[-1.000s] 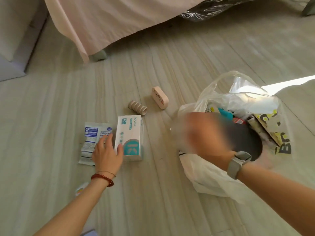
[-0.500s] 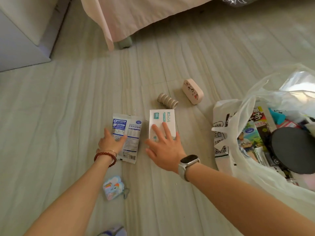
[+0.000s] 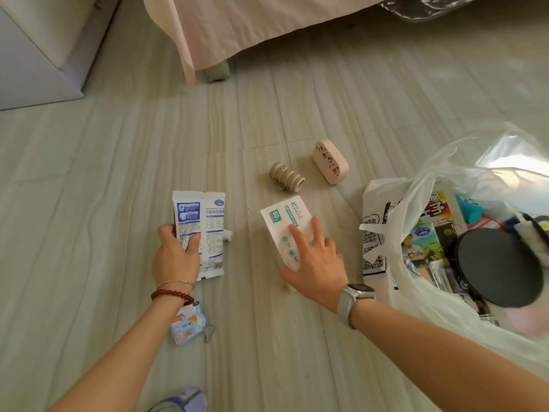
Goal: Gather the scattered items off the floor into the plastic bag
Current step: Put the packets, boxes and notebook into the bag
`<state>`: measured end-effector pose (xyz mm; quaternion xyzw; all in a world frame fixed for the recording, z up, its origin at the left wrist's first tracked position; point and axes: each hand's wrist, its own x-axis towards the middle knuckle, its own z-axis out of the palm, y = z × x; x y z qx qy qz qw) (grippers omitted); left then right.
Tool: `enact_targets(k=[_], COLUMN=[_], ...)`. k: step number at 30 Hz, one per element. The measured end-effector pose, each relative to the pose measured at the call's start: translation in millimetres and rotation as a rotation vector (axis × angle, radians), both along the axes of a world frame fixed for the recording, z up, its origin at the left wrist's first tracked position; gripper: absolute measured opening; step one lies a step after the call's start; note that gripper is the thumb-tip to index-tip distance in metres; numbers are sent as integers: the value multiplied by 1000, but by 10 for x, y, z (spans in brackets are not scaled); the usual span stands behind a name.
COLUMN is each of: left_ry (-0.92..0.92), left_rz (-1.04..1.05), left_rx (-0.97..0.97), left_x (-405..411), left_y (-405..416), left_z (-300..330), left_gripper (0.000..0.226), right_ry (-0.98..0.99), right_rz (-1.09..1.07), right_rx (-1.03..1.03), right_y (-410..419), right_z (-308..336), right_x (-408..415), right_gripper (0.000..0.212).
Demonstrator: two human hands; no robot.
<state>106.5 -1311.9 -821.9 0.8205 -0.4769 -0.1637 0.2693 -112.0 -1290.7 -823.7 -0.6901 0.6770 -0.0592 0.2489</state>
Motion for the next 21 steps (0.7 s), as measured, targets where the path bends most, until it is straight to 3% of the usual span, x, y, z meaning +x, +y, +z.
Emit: enact_targets(k=[4, 11, 16, 21], left_ry=[108, 375, 557, 679], left_rz=[-7, -103, -322, -509], left_rx=[-200, -348, -269, 9], left_x=[-226, -1058, -1874, -2554], left_y=[-21, -97, -77, 83], left_z=[377, 944, 1228, 1189], left_gripper=[36, 40, 29, 22], right_ry=[-222, -549, -479, -325], right_rz=[-24, -135, -398, -608], right_rx=[-5, -276, -449, -304], right_y=[68, 186, 302, 547], right_z=[270, 989, 1277, 1164], right_x=[-212, -938, -1816, -2521], right_gripper=[62, 57, 48, 53])
